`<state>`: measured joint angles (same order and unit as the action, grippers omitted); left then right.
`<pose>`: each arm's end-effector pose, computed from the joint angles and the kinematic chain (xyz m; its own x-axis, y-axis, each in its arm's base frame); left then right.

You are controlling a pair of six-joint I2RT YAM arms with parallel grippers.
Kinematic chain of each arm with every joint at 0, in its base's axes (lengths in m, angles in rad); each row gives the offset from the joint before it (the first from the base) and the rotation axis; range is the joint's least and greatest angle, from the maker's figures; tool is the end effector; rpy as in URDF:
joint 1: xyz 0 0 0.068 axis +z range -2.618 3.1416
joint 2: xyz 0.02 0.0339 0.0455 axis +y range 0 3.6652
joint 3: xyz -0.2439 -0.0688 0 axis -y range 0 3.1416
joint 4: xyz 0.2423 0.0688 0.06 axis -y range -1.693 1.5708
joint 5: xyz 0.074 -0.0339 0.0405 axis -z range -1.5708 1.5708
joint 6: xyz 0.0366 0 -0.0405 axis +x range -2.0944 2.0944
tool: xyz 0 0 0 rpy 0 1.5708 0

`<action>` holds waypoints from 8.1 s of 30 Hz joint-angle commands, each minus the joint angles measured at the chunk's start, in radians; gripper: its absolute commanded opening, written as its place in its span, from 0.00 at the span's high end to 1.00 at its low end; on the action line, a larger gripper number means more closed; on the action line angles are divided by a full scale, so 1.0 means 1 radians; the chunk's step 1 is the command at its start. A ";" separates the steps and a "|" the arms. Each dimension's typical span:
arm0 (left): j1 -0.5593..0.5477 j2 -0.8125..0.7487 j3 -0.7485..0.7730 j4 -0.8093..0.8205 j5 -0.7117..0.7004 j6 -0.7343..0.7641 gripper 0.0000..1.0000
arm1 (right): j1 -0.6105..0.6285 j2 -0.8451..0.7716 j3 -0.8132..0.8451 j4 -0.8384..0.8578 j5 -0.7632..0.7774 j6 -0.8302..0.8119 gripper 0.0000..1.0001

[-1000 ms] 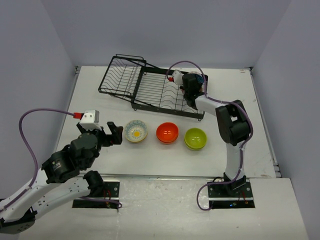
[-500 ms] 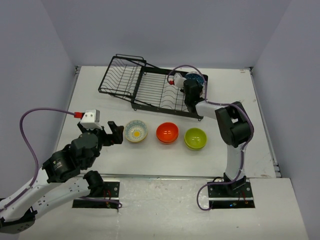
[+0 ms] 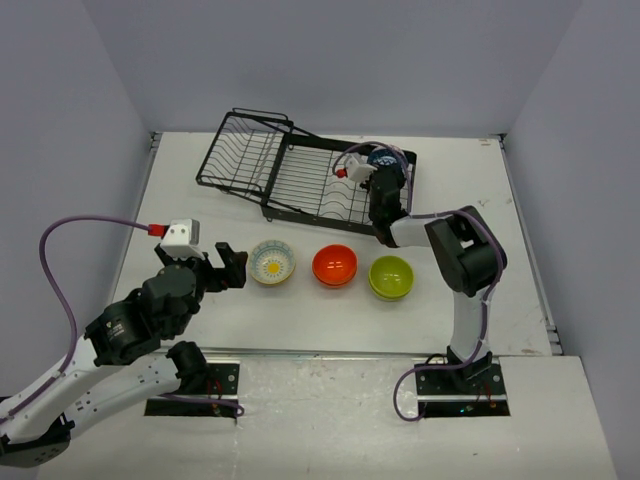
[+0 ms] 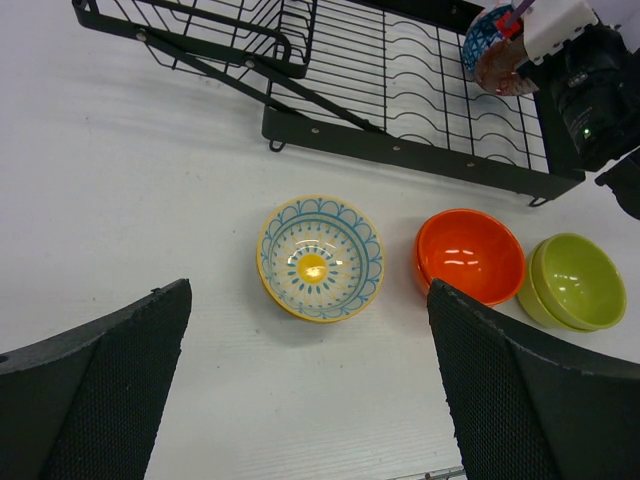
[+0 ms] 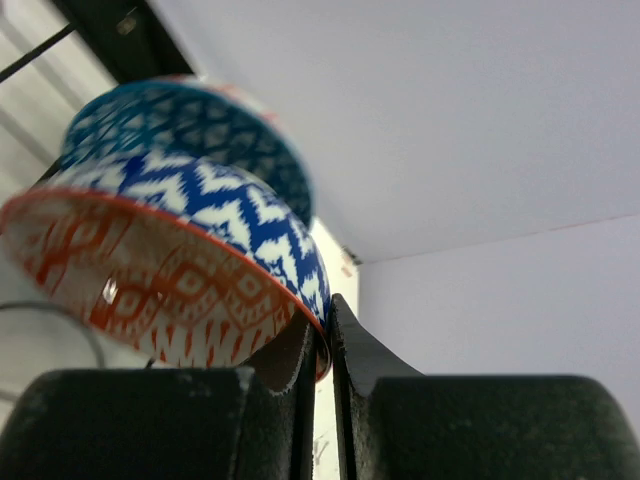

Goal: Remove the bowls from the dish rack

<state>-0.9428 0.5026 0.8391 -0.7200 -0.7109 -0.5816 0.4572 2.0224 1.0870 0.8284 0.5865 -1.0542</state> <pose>0.0837 -0.0746 0.3296 -0.3252 -0.2606 -0.9090 0.0945 0.9475 -0.3054 0.3880 0.1683 0.1624 -0.1570 -0.8843 -0.4397 -0.0210 0.4481 -0.8937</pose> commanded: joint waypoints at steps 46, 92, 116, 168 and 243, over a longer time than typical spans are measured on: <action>0.188 -0.141 0.020 -0.059 -0.136 -0.086 0.00 | 0.544 -0.541 0.171 -1.592 -0.768 1.447 1.00; 0.190 -0.132 0.000 -0.010 -0.082 -0.038 0.00 | 0.448 -0.603 0.243 -1.349 0.177 0.790 0.01; 0.377 0.023 -0.005 0.036 0.027 0.032 0.00 | -0.143 -0.272 0.301 -0.778 -0.409 0.122 0.01; 0.377 0.040 -0.018 0.080 0.100 0.077 0.00 | -0.132 0.133 0.436 -0.287 -0.269 -0.032 1.00; 0.670 -0.134 -0.054 0.163 0.269 0.115 0.00 | 0.538 -0.297 0.381 -1.704 -0.829 1.235 1.00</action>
<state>-0.2817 0.3801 0.7918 -0.5922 -0.4618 -0.4942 0.9768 1.7168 1.4128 -0.8757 -0.2409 0.1879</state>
